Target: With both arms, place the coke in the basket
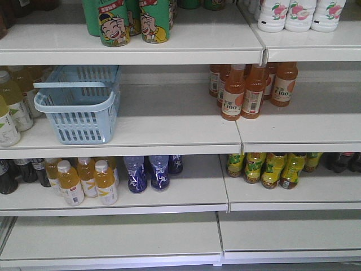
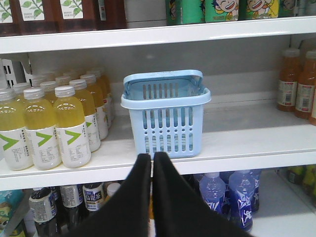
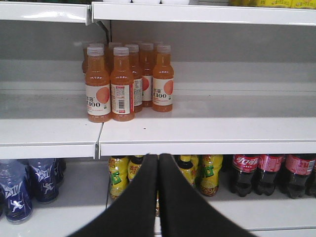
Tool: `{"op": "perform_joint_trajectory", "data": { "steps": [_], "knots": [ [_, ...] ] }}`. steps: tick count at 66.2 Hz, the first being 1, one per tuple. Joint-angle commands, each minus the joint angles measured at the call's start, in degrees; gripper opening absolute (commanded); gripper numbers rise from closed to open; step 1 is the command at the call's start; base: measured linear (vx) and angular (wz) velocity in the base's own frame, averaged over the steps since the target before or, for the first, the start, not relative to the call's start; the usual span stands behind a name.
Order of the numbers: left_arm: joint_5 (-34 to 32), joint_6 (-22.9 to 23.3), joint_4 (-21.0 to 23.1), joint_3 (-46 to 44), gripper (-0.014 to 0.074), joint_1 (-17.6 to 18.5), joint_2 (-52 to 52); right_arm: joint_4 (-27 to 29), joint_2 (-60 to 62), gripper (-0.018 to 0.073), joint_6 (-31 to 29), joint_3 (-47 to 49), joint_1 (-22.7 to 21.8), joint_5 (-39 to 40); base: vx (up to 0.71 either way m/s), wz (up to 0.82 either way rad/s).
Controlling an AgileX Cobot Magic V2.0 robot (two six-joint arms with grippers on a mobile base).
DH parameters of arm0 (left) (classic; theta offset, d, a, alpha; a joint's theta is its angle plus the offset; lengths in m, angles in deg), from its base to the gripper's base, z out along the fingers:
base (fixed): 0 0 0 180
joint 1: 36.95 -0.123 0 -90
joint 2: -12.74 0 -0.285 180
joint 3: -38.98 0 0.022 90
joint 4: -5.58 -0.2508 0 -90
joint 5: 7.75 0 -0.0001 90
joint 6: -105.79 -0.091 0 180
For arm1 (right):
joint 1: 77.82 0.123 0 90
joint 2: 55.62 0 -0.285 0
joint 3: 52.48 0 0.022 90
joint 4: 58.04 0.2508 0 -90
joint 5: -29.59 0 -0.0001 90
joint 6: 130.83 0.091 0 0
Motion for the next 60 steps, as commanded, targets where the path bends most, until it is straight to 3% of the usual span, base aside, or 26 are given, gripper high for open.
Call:
{"op": "perform_joint_trajectory", "data": {
  "steps": [1,52,60],
  "knots": [
    [-3.92,-0.15,0.1,0.26,-0.0006,0.11,1.18,-0.39,0.85,-0.0009,-0.22,-0.87,-0.06,4.27,0.0,0.0],
    [-3.92,-0.15,0.1,0.26,-0.0006,0.11,1.18,-0.43,0.85,-0.0009,-0.22,-0.87,-0.06,4.27,0.0,0.0],
    [-6.43,-0.15,0.1,0.26,-0.0006,0.11,1.18,-0.43,0.85,-0.0009,-0.22,-0.87,-0.06,4.27,0.0,0.0]
  ]
}}
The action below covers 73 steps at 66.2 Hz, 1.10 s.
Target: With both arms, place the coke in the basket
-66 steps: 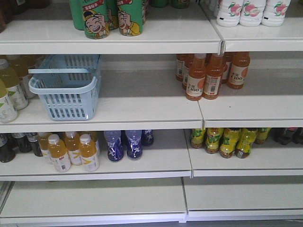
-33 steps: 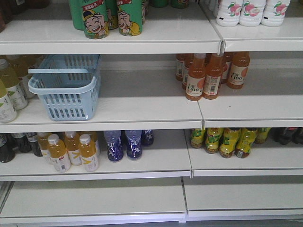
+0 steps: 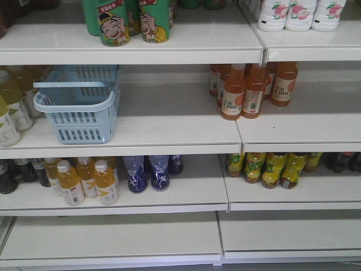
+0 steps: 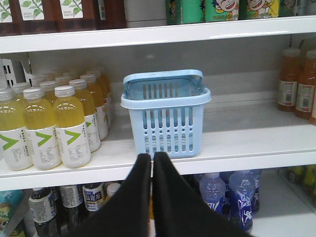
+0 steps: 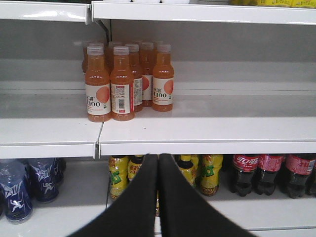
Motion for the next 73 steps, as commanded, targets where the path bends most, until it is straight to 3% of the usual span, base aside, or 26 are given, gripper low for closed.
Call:
{"op": "perform_joint_trajectory", "data": {
  "steps": [1,15,23,33,42,49,73],
  "knots": [
    [-6.62,-0.15,0.1,0.26,-0.0006,0.11,1.18,-0.43,0.85,-0.0009,-0.22,-0.87,-0.06,4.27,0.0,0.0],
    [-18.11,3.03,0.24,-1.59,-0.0006,0.11,1.04,-0.43,0.85,-0.0009,-0.22,-0.87,-0.06,4.27,0.0,0.0],
    [-13.87,2.75,0.13,-9.2,-0.0006,0.11,-1.72,-0.43,0.85,-0.0009,-0.22,-0.87,-0.06,4.27,0.0,0.0],
    [-7.71,1.9,0.19,-20.96,-0.0006,0.11,-13.5,-0.43,0.85,-0.0009,-0.22,-0.87,-0.06,4.27,0.0,0.0],
    [-2.95,6.7,2.3,-29.62,-0.0006,0.11,-25.87,-0.43,0.85,-0.0009,-0.22,-0.87,-0.06,4.27,0.0,0.0],
    [-3.65,9.24,2.3,-32.52,-0.0006,0.11,-32.74,-0.43,0.85,-0.0009,-0.22,-0.87,-0.06,4.27,0.0,0.0],
    [-10.14,9.09,2.14,-32.41,0.0002,0.11,-48.93,-0.46,0.85,-0.0009,-0.22,-0.87,-0.06,4.27,0.0,0.0]
  ]
}}
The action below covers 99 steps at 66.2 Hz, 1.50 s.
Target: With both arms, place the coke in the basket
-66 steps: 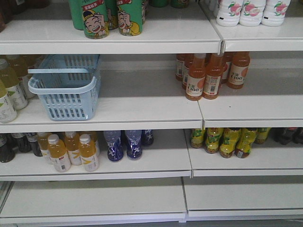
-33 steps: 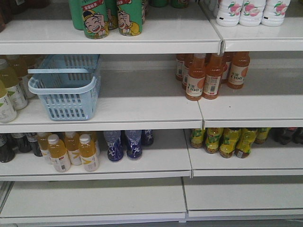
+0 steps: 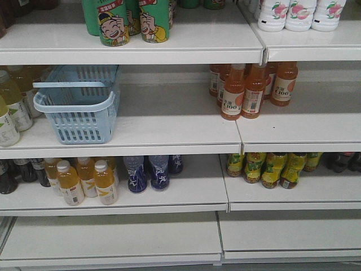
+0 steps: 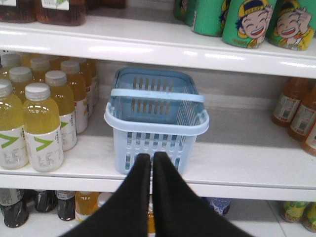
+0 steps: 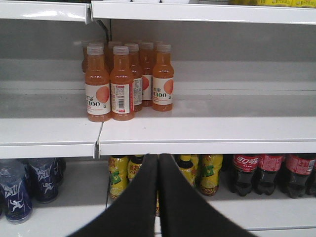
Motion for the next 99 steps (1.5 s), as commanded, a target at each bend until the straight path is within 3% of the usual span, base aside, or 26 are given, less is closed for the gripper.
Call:
{"op": "perform_joint_trajectory", "data": {
  "steps": [1,18,39,48,52,63,72,78,99],
  "knots": [
    [-5.74,0.77,0.51,-1.93,0.0005,0.11,-2.08,-0.52,0.85,-0.0009,-0.22,-0.87,-0.06,4.27,0.0,0.0],
    [-5.67,0.54,-0.58,-4.14,0.0131,0.11,-3.17,-0.52,0.85,-0.0009,-0.22,-0.87,-0.06,4.27,0.0,0.0],
    [-4.08,0.54,-0.58,-5.45,0.0493,0.11,-3.17,-0.58,0.85,-0.0009,-0.22,-0.87,-0.06,4.27,0.0,0.0],
    [-4.08,0.77,-0.21,-5.45,0.0531,0.11,-3.17,-0.58,0.85,-0.0009,-0.22,-0.87,-0.06,4.27,0.0,0.0],
    [-4.08,1.7,1.88,-5.45,0.0529,0.11,-3.17,-0.58,0.85,-0.0009,-0.22,-0.87,-0.06,4.27,0.0,0.0],
    [-5.13,15.6,15.18,-5.45,0.0522,0.11,-3.43,-0.58,0.85,-0.0009,-0.22,-0.87,-0.06,4.27,0.0,0.0],
    [-6.31,24.63,20.84,-5.45,0.0522,0.11,-4.63,-0.58,0.85,-0.0009,-0.22,-0.87,-0.06,4.27,0.0,0.0],
    [-7.28,30.71,22.6,-5.45,0.0522,0.11,-5.83,-0.58,0.85,-0.0009,-0.22,-0.87,-0.06,4.27,0.0,0.0],
    [-14.04,50.51,21.99,-5.45,0.0522,0.16,-13.54,-0.58,0.85,-0.0009,-0.22,-0.87,-0.06,4.27,0.0,0.0]
  ]
}}
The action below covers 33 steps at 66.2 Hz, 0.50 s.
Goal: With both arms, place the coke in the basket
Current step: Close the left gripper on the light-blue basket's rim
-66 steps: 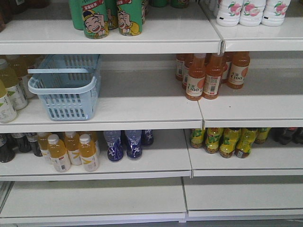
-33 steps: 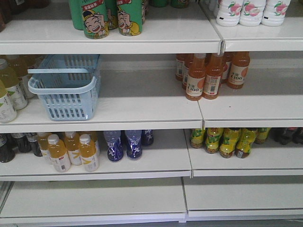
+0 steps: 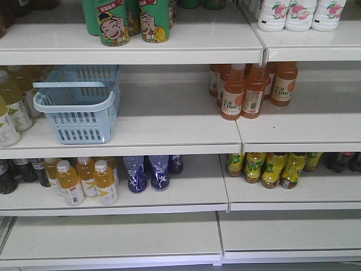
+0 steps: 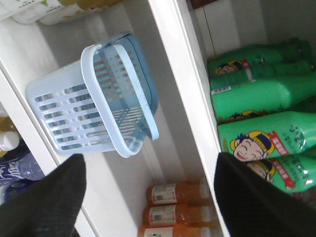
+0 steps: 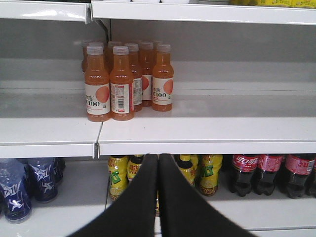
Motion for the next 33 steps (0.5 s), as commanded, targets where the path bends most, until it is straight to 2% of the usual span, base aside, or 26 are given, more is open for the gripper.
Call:
{"op": "perform_joint_trajectory", "data": {
  "steps": [1,8,17,22,26,33],
  "knots": [
    [-7.83,6.57,-0.21,-2.11,0.0522,0.16,-1.68,-0.44,0.85,-0.0009,-0.22,-0.87,-0.06,4.27,0.0,0.0],
    [-14.49,13.82,-3.83,-2.11,0.0522,0.16,-6.11,-0.44,0.85,-0.0009,-0.22,-0.87,-0.06,4.27,0.0,0.0],
    [-27.29,31.89,-17.98,-2.11,0.0522,0.11,-13.78,-0.44,0.85,-0.0009,-0.22,-0.87,-0.06,4.27,0.0,0.0],
    [-34.77,40.82,-22.64,-2.11,0.0522,0.11,-18.77,-0.44,0.85,-0.0009,-0.22,-0.87,-0.06,4.27,0.0,0.0],
    [-41.53,44.21,-24.18,-2.11,0.0522,0.11,-23.62,-0.44,0.85,-0.0009,-0.22,-0.87,-0.06,4.27,0.0,0.0],
    [-52.12,45.68,-24.03,-2.11,0.0522,0.11,-30.68,-0.44,0.85,-0.0009,-0.22,-0.87,-0.06,4.27,0.0,0.0]
  ]
}}
